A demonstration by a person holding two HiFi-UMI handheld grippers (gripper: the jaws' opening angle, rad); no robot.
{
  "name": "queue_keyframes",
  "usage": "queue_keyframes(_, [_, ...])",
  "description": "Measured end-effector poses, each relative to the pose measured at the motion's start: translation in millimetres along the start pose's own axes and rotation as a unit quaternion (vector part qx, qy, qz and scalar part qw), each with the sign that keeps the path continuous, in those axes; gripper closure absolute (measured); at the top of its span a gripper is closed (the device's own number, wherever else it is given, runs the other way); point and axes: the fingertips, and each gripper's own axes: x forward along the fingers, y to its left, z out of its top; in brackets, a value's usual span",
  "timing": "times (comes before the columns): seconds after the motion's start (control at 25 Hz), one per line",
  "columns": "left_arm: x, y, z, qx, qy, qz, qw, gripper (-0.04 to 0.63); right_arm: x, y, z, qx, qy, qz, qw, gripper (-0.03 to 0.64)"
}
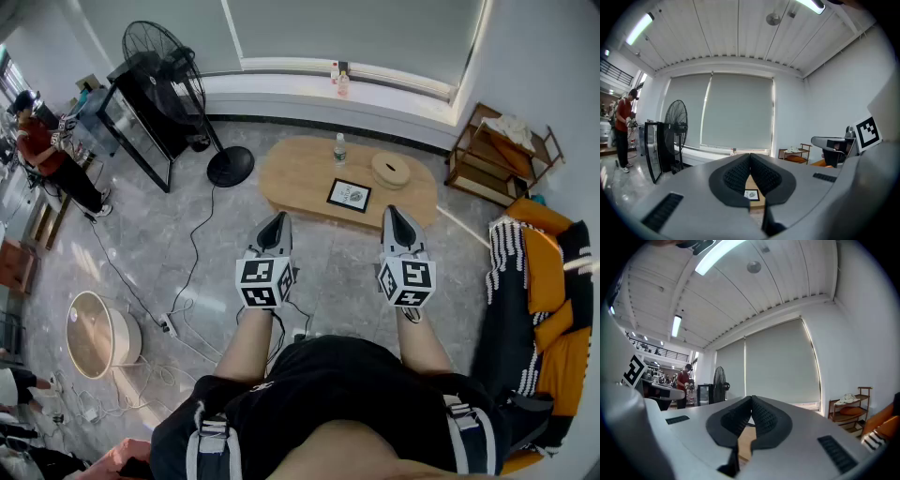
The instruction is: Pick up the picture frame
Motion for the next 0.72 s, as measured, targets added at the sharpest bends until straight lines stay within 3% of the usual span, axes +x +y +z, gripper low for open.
queue_keyframes(0.72, [-7,9,10,0.017,-0.005,-0.018,0.9997,0.574,4,14,-1,0.002,0.010,-0.023,1.000,0.600])
